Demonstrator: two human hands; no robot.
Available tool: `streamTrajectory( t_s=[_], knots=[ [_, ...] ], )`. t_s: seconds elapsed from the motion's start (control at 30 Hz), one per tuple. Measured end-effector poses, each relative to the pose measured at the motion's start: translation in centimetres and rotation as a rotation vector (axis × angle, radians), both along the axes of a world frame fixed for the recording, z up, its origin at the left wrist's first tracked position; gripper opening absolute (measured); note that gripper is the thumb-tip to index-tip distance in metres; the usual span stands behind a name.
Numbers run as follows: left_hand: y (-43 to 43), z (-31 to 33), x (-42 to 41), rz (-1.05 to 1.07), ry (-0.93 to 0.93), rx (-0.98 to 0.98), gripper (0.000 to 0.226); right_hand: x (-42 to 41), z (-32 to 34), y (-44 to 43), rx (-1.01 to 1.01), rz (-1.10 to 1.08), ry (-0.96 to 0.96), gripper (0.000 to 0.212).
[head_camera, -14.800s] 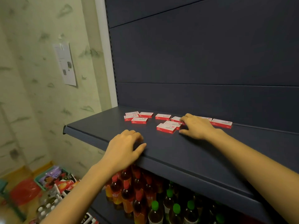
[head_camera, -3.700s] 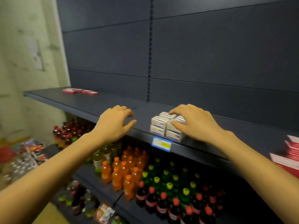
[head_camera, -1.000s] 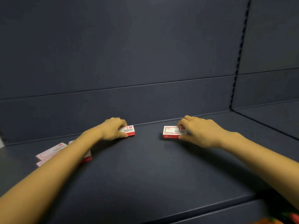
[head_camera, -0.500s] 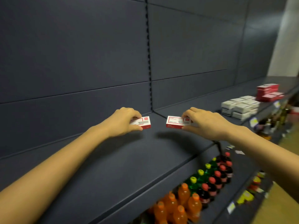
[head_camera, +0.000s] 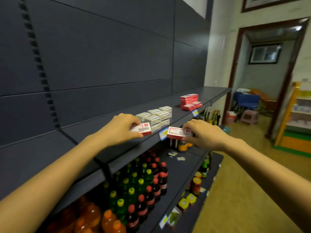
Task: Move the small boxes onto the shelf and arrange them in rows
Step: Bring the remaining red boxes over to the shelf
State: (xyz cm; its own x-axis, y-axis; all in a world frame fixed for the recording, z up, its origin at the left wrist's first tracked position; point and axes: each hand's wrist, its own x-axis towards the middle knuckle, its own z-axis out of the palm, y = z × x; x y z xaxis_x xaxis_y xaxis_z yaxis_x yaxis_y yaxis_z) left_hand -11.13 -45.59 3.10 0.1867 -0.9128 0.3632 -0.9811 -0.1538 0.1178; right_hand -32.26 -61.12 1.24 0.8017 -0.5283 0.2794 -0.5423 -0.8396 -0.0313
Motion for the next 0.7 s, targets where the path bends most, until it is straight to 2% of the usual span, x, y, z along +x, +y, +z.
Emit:
streamTrajectory(
  t_s=[0.33,0.57,0.7],
  knots=[
    [-13.9,0.2,-5.5,-0.079,-0.019,0.046,0.041,-6.1,-0.6,-12.2,0.041,-0.105,0.003,0.041],
    [-23.8,-0.5,-5.9,-0.065,-0.04,0.059,0.043,-5.6,-1.4,-21.4,0.035,-0.076,0.009,0.041],
    [-29.2,-0.8,-4.8,0.013,-0.04,0.044,0.043,-4.0,-0.4,-27.5,0.0,-0.041,0.059,0.042]
  ],
)
